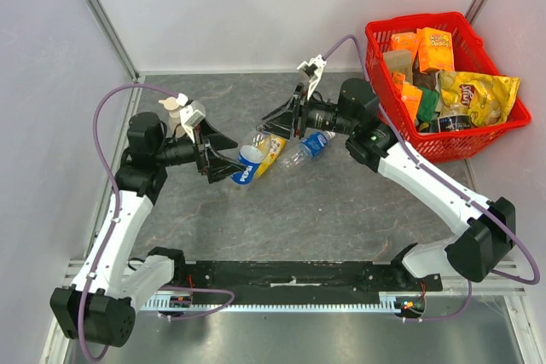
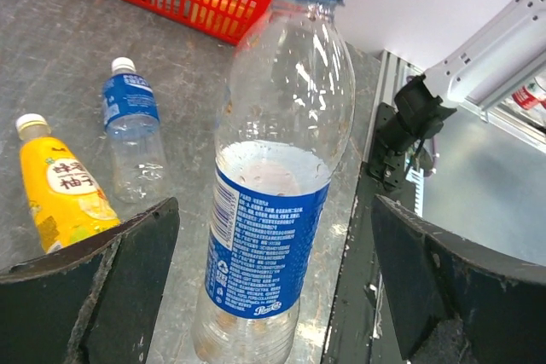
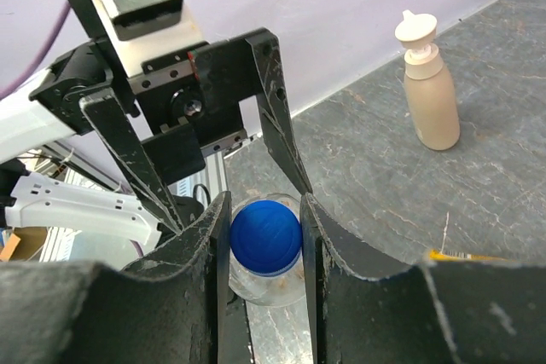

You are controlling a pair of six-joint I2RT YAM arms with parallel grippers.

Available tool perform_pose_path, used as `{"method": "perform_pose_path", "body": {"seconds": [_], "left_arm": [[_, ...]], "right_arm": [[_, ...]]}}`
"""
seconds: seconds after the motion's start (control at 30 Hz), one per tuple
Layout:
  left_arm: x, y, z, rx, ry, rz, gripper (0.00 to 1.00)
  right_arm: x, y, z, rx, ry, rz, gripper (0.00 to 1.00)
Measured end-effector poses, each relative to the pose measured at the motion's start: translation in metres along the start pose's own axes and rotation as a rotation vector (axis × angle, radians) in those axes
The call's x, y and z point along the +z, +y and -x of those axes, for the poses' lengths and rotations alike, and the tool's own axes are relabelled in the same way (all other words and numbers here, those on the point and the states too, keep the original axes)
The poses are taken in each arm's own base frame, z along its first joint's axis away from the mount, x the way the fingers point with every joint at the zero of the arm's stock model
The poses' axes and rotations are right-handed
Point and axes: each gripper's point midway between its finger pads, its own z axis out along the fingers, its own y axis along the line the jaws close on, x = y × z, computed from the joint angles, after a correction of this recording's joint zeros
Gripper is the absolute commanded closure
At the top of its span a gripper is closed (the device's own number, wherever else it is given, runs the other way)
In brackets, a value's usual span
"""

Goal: Unscrew the bottle caps

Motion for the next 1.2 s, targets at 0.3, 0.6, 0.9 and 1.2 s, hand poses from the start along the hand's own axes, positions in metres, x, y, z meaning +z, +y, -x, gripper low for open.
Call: {"method": "perform_pose_path", "body": {"seconds": [0.3, 0.6, 0.9, 1.2], "left_arm": [[0.011, -0.015, -0.020, -0.041, 0.058, -0.101, 0.05], [0.022, -0.022, -0.047, -0.102, 0.147, -0.155, 0.21], [0.022, -0.024, -0.048, -0.082, 0.154, -0.162, 0.64], [0.022, -0.019, -0.050, -0.081, 0.164, -0.131, 0.73]], "right_arm": [[0.001, 0.012, 0.011, 0.005, -0.027, 0.051, 1.00], [0.001, 0.018, 0.016, 0.008, -0.043, 0.077, 1.00], [0.001, 0.019, 0.016, 0.021, -0.041, 0.077, 0.84], [-0.001, 0.012, 0.016, 0.008, -0.043, 0.055, 0.11]]}}
